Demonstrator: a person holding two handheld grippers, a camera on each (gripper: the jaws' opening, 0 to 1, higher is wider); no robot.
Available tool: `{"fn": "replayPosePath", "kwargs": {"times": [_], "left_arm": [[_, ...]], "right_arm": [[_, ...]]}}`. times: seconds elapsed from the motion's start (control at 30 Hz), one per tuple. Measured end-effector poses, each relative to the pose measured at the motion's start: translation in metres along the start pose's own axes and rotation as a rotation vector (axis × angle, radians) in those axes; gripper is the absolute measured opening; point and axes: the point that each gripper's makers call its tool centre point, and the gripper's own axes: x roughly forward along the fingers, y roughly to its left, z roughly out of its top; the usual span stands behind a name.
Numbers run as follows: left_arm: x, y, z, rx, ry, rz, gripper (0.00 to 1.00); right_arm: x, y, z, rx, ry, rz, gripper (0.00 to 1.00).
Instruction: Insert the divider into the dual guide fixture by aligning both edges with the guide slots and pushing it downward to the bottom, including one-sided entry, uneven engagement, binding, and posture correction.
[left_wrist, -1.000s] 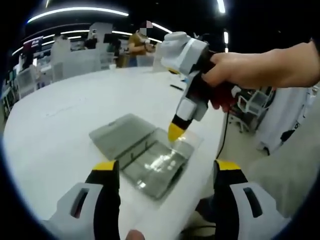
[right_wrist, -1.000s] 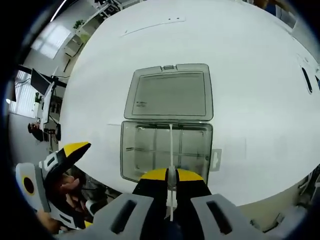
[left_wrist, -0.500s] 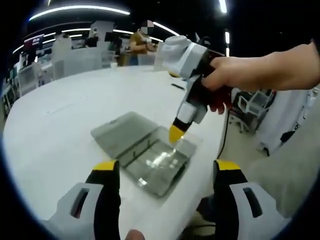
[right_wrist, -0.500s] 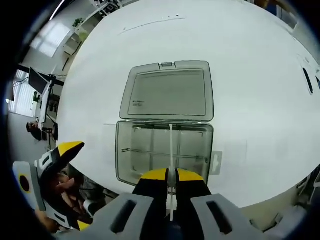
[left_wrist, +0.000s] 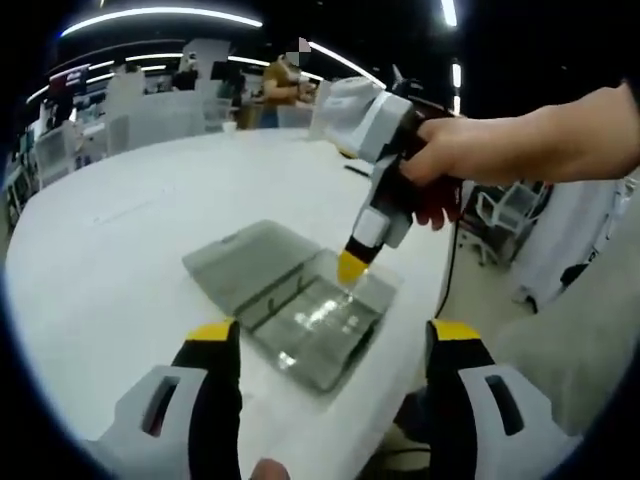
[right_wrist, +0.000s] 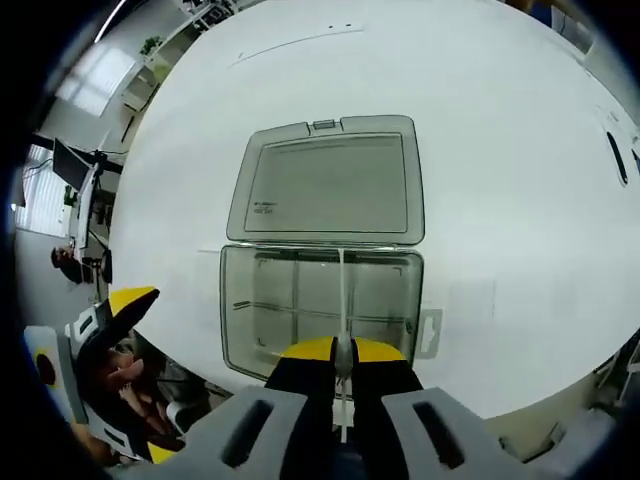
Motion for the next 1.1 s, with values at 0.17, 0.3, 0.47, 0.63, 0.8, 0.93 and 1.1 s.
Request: {"fn": "replayPosePath", "kwargs": {"times": [0.17, 0.3, 0.47, 0.63, 0.8, 0.93, 1.1], "left_arm": [[-0.001, 0.003, 0.0, -0.008, -0.002, 0.005, 0.73], [-0.001, 0.004, -0.001, -0.008, 0.001, 0.005, 0.73], [-0.002, 0.006, -0.001, -0.017, -0.003, 0.008, 0.73], [-0.004, 0.009, -0.003, -0.022, -0.001, 0.015, 0.73], [-0.004, 0.01, -0.003, -0.025, -0.002, 0.017, 0.72], [-0.005, 0.01, -0.002, -0.024, -0.003, 0.018, 0.72], [-0.004, 0.011, -0.001, -0.025, -0.004, 0.018, 0.72]], "right_arm": [[0.002, 0.0, -0.003, -0.003, 0.006, -0.003, 0.0], [0.006, -0.003, -0.001, -0.001, 0.01, -0.007, 0.0], [0.009, -0.004, -0.003, 0.001, 0.018, -0.013, 0.0], [0.011, -0.004, -0.003, -0.004, 0.023, -0.017, 0.0], [0.013, -0.004, -0.002, -0.004, 0.031, -0.019, 0.0], [0.013, -0.003, -0.003, -0.004, 0.037, -0.02, 0.0], [0.014, -0.004, -0.003, -0.004, 0.05, -0.03, 0.0]]}}
